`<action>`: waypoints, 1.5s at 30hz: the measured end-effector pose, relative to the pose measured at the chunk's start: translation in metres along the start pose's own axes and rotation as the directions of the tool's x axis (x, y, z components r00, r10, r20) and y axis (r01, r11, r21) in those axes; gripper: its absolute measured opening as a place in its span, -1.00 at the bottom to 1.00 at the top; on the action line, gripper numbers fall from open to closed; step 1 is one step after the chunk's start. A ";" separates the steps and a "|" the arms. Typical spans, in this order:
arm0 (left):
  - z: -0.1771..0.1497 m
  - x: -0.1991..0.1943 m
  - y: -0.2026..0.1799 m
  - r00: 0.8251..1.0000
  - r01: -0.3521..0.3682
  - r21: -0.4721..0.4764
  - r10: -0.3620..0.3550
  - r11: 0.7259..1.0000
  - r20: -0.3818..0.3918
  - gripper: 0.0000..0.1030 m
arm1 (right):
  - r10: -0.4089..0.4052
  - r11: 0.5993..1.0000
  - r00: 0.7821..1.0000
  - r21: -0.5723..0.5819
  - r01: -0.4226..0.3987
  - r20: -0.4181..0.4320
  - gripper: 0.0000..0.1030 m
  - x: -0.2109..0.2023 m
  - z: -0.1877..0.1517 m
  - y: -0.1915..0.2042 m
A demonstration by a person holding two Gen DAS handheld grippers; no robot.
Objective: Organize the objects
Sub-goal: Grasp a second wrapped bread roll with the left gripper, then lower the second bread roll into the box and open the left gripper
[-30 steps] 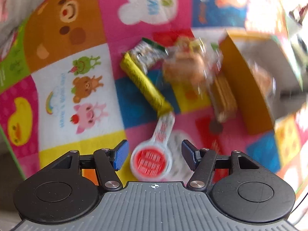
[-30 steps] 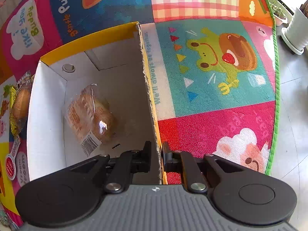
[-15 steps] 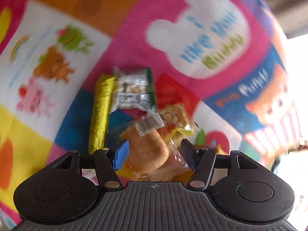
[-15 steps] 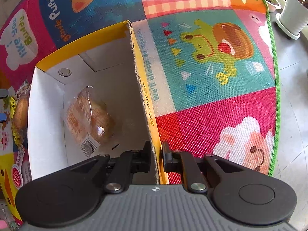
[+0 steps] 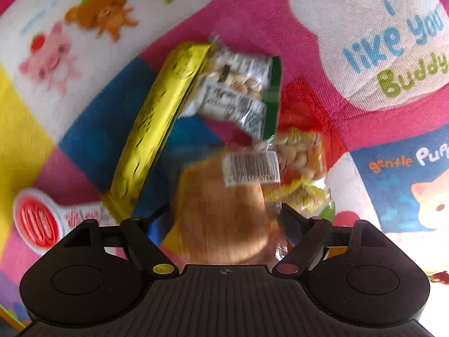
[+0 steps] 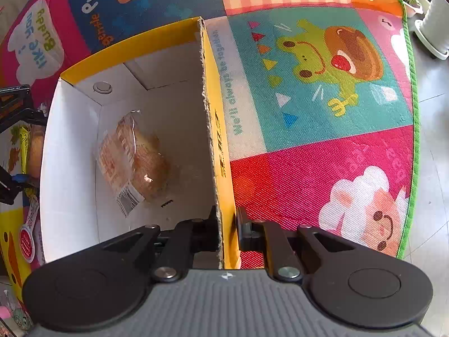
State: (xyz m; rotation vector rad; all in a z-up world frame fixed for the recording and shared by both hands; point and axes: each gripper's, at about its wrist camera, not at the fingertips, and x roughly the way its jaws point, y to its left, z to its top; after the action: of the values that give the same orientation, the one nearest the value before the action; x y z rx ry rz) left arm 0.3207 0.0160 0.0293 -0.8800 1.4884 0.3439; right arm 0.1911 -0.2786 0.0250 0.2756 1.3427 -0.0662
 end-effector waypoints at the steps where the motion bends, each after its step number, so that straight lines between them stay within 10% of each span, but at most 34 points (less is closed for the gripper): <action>1: -0.005 -0.002 0.004 1.000 0.019 0.000 -0.019 1.000 0.005 0.33 | 0.003 1.000 1.000 -0.004 -0.003 -0.002 -0.78 0.000 0.001 -0.001; 11: -0.046 -0.045 0.042 1.000 -0.028 0.258 0.030 0.966 -0.004 0.09 | 0.030 0.997 1.000 -0.077 -0.030 -0.002 -0.78 -0.009 0.008 0.003; 16: -0.117 -0.090 0.055 0.993 -0.114 0.580 0.099 0.806 0.058 0.08 | 0.026 0.992 1.000 -0.127 -0.026 0.003 -0.78 -0.006 0.008 0.008; 22: -0.195 -0.135 0.071 0.991 -0.118 0.737 0.126 0.665 0.045 0.08 | 0.035 0.987 0.999 -0.156 -0.036 -0.006 -0.78 -0.002 0.008 0.008; 27: -0.227 -0.152 0.065 0.996 -0.080 0.735 0.085 0.673 0.031 0.08 | 0.045 0.986 0.999 -0.161 -0.044 0.003 -0.78 -0.008 0.007 0.006; 45: -0.238 -0.158 -0.026 0.991 -0.115 0.821 0.124 0.559 0.054 0.08 | 0.100 0.991 0.995 -0.093 -0.099 0.009 -0.78 -0.015 0.004 -0.008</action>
State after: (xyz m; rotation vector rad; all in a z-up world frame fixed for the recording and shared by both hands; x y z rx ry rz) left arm 0.1524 -0.1157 0.2214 -0.0028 1.4859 -0.2838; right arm 0.1899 -0.2884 0.0387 0.2631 1.3128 0.0778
